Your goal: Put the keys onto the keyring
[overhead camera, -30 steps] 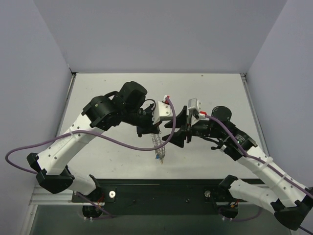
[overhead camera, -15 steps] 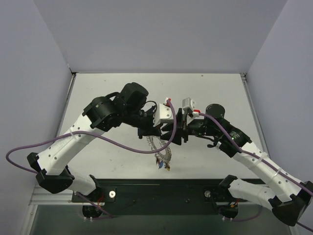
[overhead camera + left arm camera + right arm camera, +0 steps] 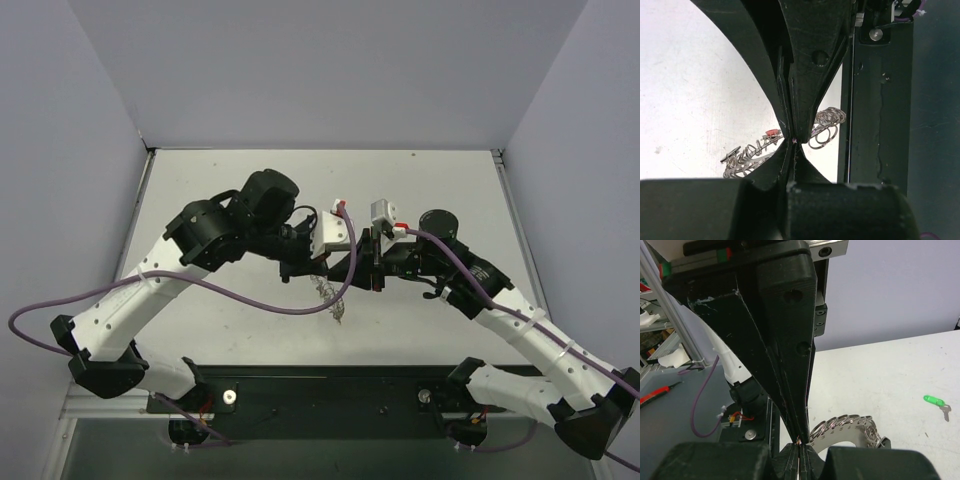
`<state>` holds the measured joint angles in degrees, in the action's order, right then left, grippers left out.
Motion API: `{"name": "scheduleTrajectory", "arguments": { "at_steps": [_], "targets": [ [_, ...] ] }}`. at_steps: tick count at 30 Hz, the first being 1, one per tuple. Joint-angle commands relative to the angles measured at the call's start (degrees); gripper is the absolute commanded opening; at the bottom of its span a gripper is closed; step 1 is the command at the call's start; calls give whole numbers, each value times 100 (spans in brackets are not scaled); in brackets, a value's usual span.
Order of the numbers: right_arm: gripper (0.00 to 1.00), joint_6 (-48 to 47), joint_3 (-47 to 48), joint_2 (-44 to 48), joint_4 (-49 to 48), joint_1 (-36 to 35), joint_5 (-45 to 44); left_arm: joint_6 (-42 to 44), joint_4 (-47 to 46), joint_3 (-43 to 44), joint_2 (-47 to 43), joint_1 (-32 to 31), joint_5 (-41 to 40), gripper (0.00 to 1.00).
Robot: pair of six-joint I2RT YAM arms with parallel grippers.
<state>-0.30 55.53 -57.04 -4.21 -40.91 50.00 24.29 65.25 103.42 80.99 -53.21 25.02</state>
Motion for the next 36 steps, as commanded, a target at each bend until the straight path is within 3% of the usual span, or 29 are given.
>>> {"name": "scheduleTrajectory", "arguments": {
  "at_steps": [1,3,5,8,11,16,20,23,30,36],
  "targets": [
    [0,-155,178,87,-326,39,142,-179,-944,-137,-391,-49,-48,0],
    [0,-181,151,149,-353,30,81,-302,-1198,-260,-505,-49,-242,14],
    [0,-164,82,236,-414,30,-16,-381,-1514,-444,-645,-49,-488,35],
    [0,-6,-102,377,-712,39,-244,-723,-2119,-795,-882,-32,-892,49],
    [0,30,-244,544,-1020,30,-595,-995,-2823,-1138,-1181,30,-1069,56],
    [0,538,-981,1044,-2336,48,-1246,-1663,-4438,-2201,-1726,616,-166,59],
    [0,1057,-1789,1396,-4283,74,-1869,-2707,-5758,-2949,-2052,1338,1126,59],
    [0,1444,-2282,1450,-5428,74,-2142,-2921,-6357,-3187,-2000,1419,1690,58],
    [0,1770,-2424,1362,-6232,118,-2047,-3264,-7043,-3178,-1525,1419,2804,52],
    [0,1849,-2327,1362,-6382,162,-1590,-3194,-7000,-3135,-1384,1419,2895,51]
  ]
}}
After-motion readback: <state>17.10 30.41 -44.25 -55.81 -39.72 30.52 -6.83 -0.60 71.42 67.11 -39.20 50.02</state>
